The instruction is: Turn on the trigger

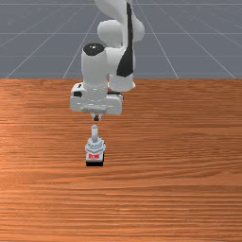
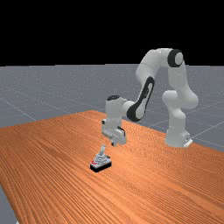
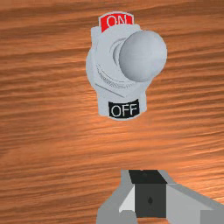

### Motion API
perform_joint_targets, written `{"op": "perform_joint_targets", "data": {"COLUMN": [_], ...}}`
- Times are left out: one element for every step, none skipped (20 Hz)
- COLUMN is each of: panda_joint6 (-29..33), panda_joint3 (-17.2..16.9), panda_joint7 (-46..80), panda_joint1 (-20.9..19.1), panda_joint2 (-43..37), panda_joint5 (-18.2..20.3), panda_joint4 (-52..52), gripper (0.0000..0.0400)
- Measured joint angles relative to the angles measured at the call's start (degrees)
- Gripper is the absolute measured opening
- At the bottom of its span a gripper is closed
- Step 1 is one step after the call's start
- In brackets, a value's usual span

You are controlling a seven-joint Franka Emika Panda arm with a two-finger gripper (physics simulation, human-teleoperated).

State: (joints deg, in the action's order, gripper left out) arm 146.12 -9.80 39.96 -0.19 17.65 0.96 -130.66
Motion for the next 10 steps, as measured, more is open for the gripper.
{"op": "perform_joint_targets", "data": {"panda_joint6": [-0.05,-0.11,-0.41,-0.89,-1.33,-1.66,-2.07,-2.44,-3.17,-4.02], "panda_joint3": [0.06,0.1,0.11,0.09,0.05,0.06,0.1,0.18,0.23,0.2], "panda_joint7": [0.05,0.1,0.16,0.23,0.32,0.34,0.37,0.43,0.64,1.02], "panda_joint1": [0.06,0.06,0.03,-0.02,-0.08,-0.17,-0.2,-0.14,-0.06,0.02], "panda_joint2": [0.8,2.01,3.43,4.83,6.05,7.27,7.92,8.64,9.59,10.54], "panda_joint5": [-0.01,-0.03,-0.05,-0.11,-0.13,-0.12,-0.09,-0.07,-0.05,-0.01], "panda_joint4": [1.04,2.43,4.47,6.78,8.62,10.39,12.0,13.53,15.31,16.84], "gripper": [0.0,0.0,0.0,0.0,0.0,0.0001,0.0011,0.0017,0.0016,0.0011]}}
